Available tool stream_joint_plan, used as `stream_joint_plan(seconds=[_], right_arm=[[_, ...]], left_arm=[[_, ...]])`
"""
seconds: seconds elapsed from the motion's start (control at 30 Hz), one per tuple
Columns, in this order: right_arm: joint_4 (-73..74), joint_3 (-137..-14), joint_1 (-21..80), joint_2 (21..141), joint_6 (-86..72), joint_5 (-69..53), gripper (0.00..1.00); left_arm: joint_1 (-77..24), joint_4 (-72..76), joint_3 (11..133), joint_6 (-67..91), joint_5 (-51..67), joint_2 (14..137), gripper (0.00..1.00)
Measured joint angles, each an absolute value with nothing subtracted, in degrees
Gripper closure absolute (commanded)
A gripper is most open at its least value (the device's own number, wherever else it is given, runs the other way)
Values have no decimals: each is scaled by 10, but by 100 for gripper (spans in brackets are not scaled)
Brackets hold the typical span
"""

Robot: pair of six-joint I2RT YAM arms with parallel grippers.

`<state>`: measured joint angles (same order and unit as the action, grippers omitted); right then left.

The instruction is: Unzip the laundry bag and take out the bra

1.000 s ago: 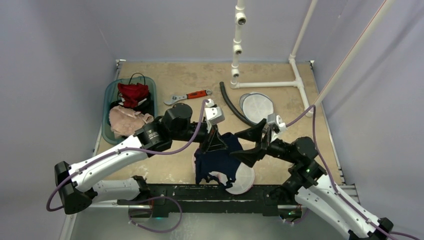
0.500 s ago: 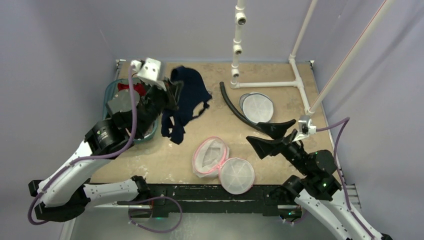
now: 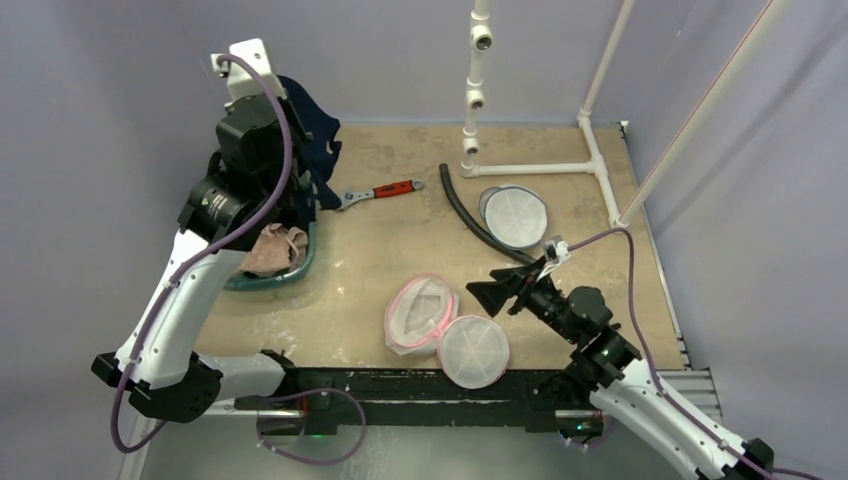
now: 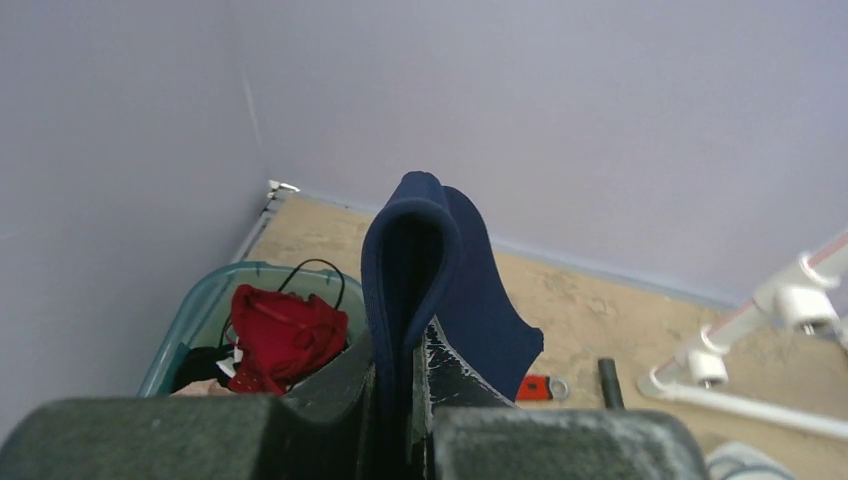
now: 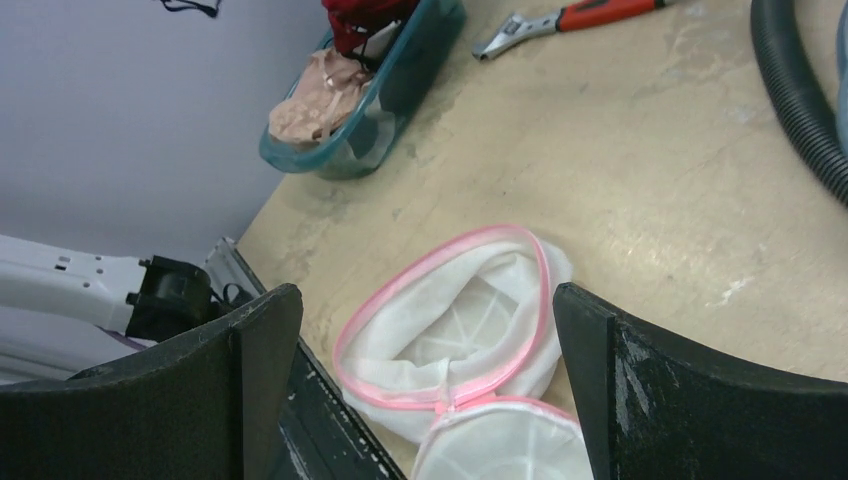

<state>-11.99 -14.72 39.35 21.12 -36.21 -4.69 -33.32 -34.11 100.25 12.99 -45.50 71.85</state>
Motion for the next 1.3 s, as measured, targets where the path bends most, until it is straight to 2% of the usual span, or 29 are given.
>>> stream_joint_plan(seconds=[0.17,0.3,0.43,0.57,0.87,1.3], right_arm=[[-145,-120,394,220,-383,-62,3],[-156,-119,394,220,-387,-73,4],[-153,-119,394,209,-387,-74,4],[-145,-119,394,176,-387,-75,4],[-136,-115,394,161,-387,-81,4],[-123,-105,394,137,-387,-85,4]], left_arm=[[-250,-344,1013,158,-447,721,100],[-137,-354,1020,198,-387,741,100],[-35,-335,954,251,-314,729,100],[26,-335,891,298,-261,702,100],[60,-305,843,360,-213,666,100],[88,-213,633,385,-183,611,100]])
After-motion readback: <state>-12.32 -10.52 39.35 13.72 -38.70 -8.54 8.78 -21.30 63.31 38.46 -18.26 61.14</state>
